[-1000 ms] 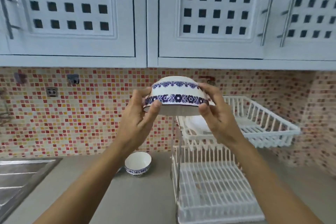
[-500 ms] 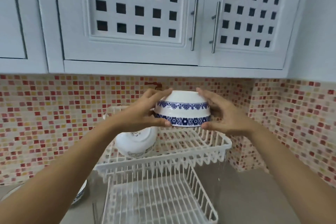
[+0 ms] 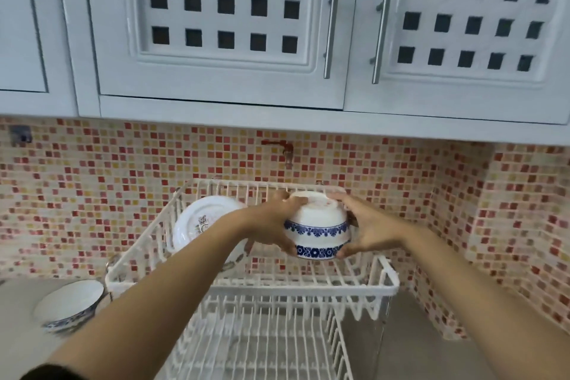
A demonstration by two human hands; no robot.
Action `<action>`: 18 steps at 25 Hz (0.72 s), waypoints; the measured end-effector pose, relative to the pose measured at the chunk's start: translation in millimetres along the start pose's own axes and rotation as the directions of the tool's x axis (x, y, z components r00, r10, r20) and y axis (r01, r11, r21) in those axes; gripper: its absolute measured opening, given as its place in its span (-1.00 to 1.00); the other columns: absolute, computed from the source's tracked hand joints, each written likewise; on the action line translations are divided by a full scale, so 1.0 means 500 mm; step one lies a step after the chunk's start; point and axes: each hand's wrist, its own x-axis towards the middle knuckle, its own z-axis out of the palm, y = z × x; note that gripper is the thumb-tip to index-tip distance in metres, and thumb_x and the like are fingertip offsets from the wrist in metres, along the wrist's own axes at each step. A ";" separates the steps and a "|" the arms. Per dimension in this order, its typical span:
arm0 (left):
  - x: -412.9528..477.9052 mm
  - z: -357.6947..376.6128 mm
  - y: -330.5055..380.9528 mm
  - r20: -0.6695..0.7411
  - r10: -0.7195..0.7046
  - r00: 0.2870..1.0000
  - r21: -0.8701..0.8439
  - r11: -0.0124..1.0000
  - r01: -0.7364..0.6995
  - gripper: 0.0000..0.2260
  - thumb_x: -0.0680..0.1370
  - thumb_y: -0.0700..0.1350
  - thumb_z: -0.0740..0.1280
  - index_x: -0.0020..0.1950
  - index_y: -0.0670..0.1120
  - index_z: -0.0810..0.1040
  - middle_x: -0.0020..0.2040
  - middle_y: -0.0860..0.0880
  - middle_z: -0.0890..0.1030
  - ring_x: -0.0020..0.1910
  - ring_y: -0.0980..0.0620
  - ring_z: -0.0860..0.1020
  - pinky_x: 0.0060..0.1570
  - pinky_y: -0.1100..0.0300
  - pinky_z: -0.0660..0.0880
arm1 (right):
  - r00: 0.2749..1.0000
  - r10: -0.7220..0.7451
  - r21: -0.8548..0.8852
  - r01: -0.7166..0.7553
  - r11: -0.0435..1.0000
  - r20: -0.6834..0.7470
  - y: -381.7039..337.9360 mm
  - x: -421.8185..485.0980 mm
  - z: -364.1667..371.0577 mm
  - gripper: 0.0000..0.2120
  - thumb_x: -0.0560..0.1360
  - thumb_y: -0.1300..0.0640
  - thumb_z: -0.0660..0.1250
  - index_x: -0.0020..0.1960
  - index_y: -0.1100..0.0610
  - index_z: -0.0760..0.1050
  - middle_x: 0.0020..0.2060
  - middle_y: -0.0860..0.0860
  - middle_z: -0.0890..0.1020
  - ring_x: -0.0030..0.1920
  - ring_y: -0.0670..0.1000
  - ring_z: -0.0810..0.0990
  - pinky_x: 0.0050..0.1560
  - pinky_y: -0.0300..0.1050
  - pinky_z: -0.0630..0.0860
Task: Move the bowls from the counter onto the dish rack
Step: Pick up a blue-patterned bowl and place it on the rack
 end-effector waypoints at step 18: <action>0.034 0.093 0.034 0.034 -0.269 0.963 0.314 0.917 0.245 -0.05 0.43 -0.19 0.46 0.55 -0.17 -0.18 0.56 -0.21 -0.21 0.53 -0.33 -0.03 0.46 -0.12 0.18 | 0.997 0.028 -0.453 0.005 0.892 0.066 -0.003 0.055 0.048 0.14 0.18 -0.26 0.51 0.54 0.08 -0.01 0.51 -0.01 0.20 0.43 0.06 0.30 0.35 -0.04 0.33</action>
